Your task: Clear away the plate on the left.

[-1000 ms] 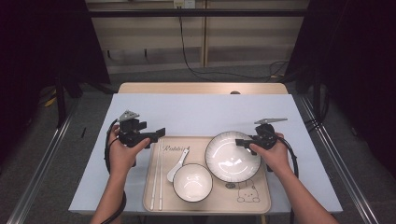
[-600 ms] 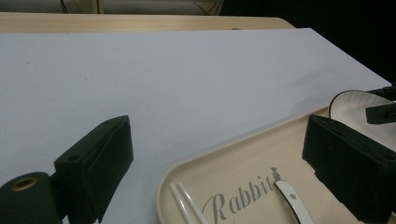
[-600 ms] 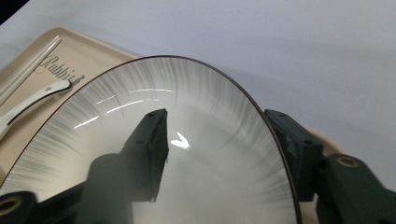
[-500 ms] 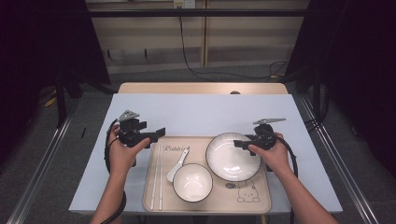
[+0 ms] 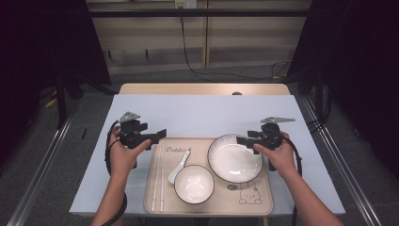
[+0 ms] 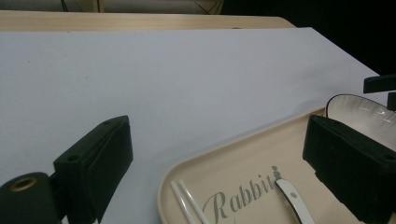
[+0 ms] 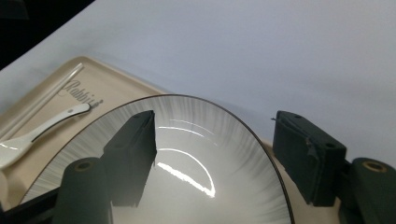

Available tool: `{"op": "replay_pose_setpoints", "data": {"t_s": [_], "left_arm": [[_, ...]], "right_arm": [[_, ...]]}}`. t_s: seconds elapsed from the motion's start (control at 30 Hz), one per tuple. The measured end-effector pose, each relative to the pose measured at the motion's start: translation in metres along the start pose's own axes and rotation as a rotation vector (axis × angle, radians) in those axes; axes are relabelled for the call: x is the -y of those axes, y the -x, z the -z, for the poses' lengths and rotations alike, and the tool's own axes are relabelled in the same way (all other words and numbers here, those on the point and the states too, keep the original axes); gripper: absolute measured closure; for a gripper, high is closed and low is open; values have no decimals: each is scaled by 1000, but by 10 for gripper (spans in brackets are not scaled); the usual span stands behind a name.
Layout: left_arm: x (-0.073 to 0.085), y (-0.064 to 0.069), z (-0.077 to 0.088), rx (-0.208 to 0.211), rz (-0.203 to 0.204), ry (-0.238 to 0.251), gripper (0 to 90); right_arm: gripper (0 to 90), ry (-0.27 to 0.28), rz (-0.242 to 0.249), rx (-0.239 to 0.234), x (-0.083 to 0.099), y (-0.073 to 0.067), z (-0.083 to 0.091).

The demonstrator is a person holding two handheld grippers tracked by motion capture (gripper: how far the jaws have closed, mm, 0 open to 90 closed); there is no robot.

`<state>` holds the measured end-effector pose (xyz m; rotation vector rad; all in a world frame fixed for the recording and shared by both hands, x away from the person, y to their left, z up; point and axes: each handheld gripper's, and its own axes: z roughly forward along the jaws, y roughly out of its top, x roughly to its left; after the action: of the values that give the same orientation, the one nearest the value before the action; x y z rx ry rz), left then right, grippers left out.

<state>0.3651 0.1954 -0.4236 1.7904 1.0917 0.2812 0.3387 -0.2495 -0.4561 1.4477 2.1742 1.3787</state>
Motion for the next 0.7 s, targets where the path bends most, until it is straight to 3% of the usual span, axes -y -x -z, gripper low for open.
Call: {"op": "replay_pose_setpoints", "data": {"t_s": [0.47, 0.7], "left_arm": [[-1, -2, 6, -4, 2, 11, 79], [-2, -2, 9, -4, 8, 24, 78]], "right_arm": [[221, 89, 27, -19, -2, -2, 30], [198, 118, 67, 11, -2, 1, 51]]}}
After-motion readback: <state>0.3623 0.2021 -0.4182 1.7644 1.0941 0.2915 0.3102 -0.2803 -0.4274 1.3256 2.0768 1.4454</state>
